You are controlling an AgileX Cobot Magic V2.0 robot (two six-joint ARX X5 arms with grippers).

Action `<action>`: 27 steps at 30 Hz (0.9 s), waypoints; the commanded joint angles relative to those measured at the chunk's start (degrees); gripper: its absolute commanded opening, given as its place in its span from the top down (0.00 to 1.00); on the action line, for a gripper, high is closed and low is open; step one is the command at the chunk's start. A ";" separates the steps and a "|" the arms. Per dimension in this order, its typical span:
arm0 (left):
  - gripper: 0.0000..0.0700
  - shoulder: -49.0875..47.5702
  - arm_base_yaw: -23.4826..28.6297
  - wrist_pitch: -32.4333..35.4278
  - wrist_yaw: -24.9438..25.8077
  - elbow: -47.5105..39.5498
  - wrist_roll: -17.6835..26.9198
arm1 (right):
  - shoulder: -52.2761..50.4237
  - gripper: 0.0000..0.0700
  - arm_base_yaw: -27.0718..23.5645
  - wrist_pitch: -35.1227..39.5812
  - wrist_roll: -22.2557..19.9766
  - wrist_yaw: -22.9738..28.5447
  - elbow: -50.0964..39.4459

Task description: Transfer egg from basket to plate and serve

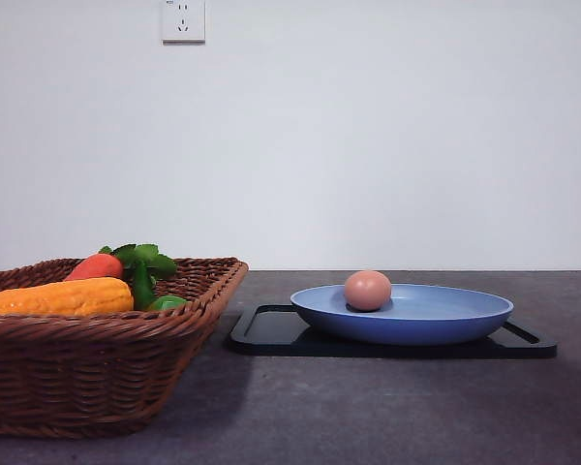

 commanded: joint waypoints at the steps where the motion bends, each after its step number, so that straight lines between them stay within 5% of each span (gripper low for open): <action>1: 1.00 -0.09 0.04 -0.82 -0.07 -1.44 -0.28 | -0.07 1.00 -0.11 0.44 0.74 0.17 -0.35; 27: 1.00 -0.09 0.04 -0.82 -0.07 -1.44 -0.28 | -0.07 1.00 -0.11 0.44 0.74 0.17 -0.35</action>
